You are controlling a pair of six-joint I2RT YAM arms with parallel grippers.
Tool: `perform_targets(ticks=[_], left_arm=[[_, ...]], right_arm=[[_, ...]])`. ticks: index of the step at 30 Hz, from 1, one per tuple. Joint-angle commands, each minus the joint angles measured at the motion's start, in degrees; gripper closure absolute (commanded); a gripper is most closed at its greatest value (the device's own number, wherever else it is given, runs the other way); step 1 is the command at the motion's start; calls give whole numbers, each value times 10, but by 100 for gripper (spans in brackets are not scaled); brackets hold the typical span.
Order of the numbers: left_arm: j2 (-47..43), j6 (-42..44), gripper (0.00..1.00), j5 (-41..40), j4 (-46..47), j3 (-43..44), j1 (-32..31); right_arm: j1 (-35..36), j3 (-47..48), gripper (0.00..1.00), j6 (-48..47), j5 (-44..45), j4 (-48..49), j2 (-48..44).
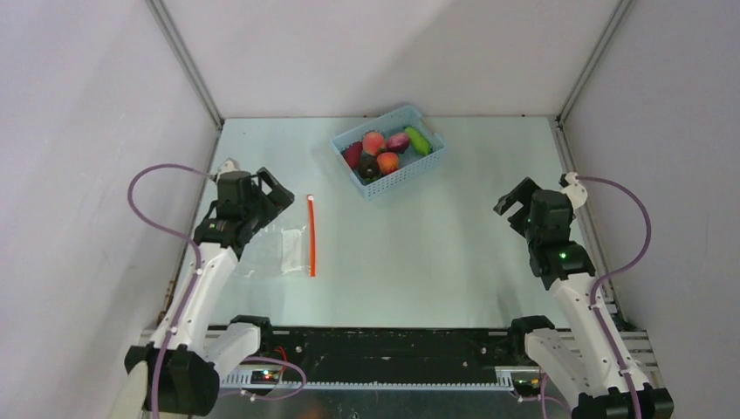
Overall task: Place the food in the zip-top bag and seal the zipper
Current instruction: Pick up the zipper food storage bag at the center of the board.
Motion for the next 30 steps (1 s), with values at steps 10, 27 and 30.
perform_targets(ticks=[10, 27, 30], left_arm=[[223, 88, 0, -24, -21, 34, -86], [381, 128, 24, -17, 1, 41, -94], [391, 129, 40, -18, 3, 41, -98]], right_arm=[[-3, -22, 0, 5, -54, 32, -6], [-5, -32, 0, -10, -67, 34, 8], [-5, -33, 0, -9, -63, 32, 8]])
